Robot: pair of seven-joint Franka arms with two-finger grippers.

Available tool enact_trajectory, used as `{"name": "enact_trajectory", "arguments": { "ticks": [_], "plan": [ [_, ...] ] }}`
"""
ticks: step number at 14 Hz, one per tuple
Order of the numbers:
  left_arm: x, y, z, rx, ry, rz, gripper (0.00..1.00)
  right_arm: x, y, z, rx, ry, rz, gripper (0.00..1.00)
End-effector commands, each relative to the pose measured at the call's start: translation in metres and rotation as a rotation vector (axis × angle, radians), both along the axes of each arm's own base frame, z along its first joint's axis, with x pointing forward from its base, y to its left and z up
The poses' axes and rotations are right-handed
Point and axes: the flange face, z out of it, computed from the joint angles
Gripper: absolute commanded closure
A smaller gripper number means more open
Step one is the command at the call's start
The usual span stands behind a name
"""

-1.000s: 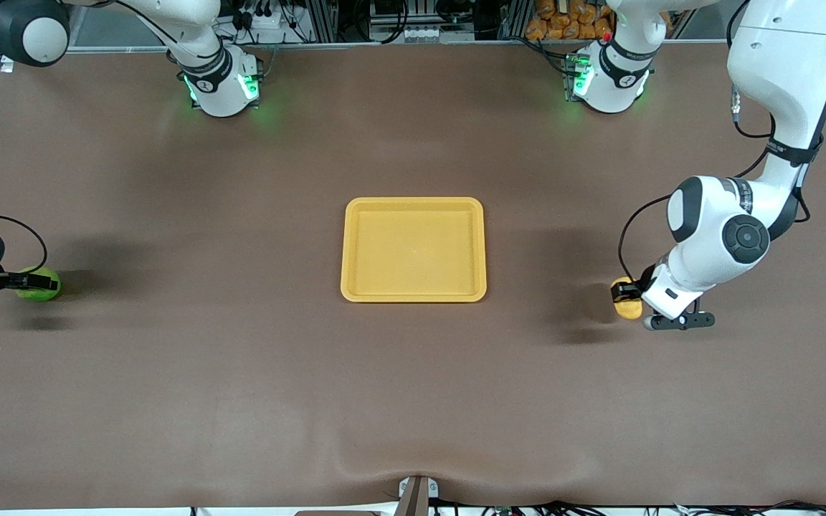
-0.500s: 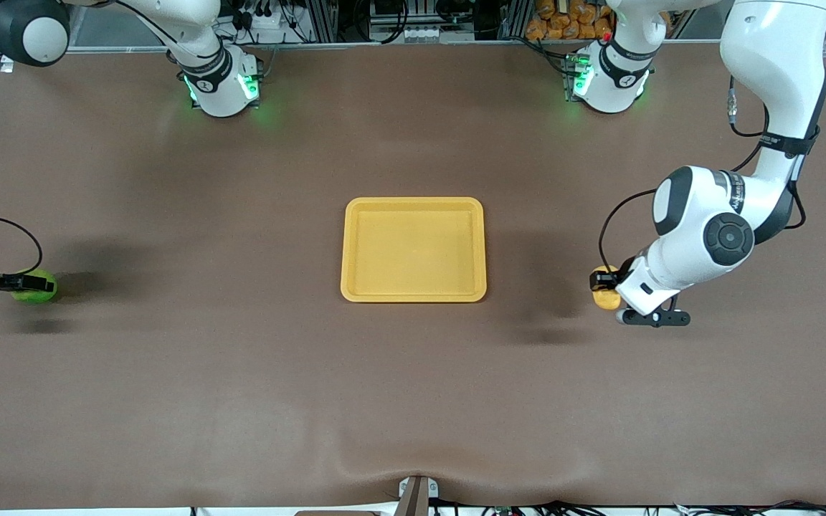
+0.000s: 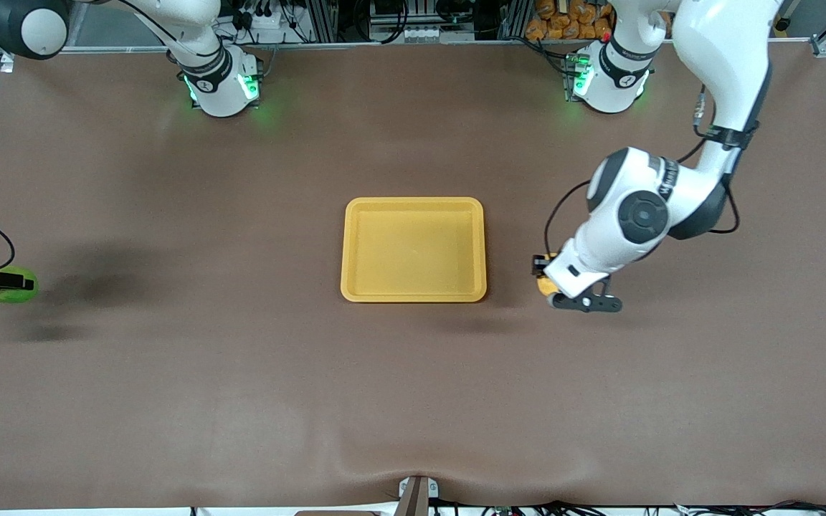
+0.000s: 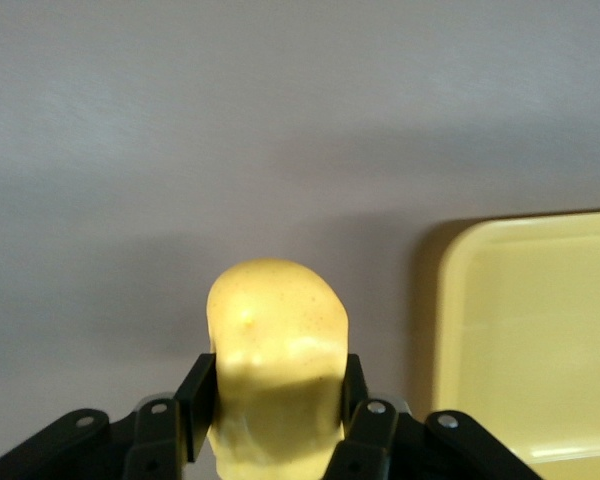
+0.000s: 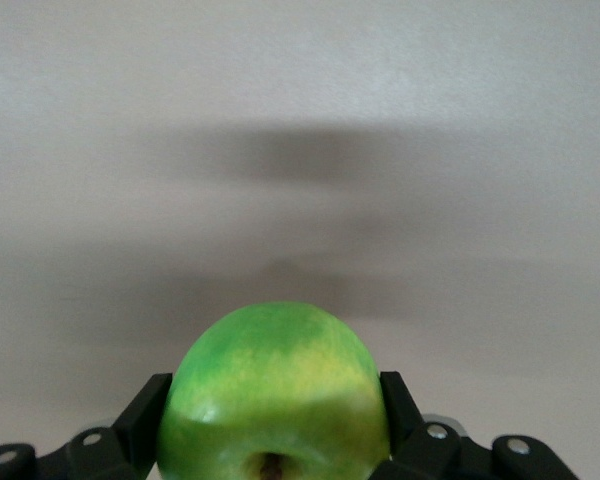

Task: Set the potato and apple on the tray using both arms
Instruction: 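Carry the potato with the left gripper onto the yellow tray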

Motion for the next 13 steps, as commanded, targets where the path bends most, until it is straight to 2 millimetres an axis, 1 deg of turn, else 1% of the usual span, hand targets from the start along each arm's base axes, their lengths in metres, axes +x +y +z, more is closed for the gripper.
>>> {"name": "enact_trajectory", "arguments": {
  "ticks": [1,2,3,4,5,7,9,10,11,13],
  "plan": [
    [-0.004,-0.048,0.002,0.009,-0.002,0.018,1.0,0.006,0.027,0.03,0.025,0.019,0.025,1.0],
    [-0.01,-0.066,0.001,0.006,-0.002,0.023,1.0,0.006,0.036,0.039,0.025,0.03,0.009,1.0],
    [-0.015,-0.078,-0.006,0.009,0.007,0.013,1.0,0.007,0.043,0.045,0.027,0.043,-0.02,1.0],
    [-0.019,-0.095,-0.013,0.016,0.003,-0.015,1.0,0.01,0.055,0.054,0.025,0.052,-0.041,1.0],
    [-0.027,-0.113,-0.021,0.027,0.005,-0.025,1.0,0.012,0.065,0.059,0.025,0.065,-0.056,1.0],
    [-0.038,-0.138,-0.038,0.04,0.024,0.034,1.0,0.014,0.077,0.066,0.022,0.081,-0.091,1.0],
    [-0.048,-0.152,-0.058,0.076,0.026,0.031,1.0,0.019,0.097,0.076,0.011,0.092,-0.13,1.0],
    [-0.056,-0.162,-0.07,0.091,0.033,0.034,1.0,0.021,0.105,0.079,0.008,0.104,-0.153,1.0],
    [-0.059,-0.172,-0.078,0.098,0.034,0.047,1.0,0.022,0.114,0.084,0.005,0.11,-0.168,1.0],
    [-0.06,-0.173,-0.09,0.12,0.033,0.062,1.0,0.021,0.121,0.086,0.007,0.126,-0.173,1.0]
  ]
}}
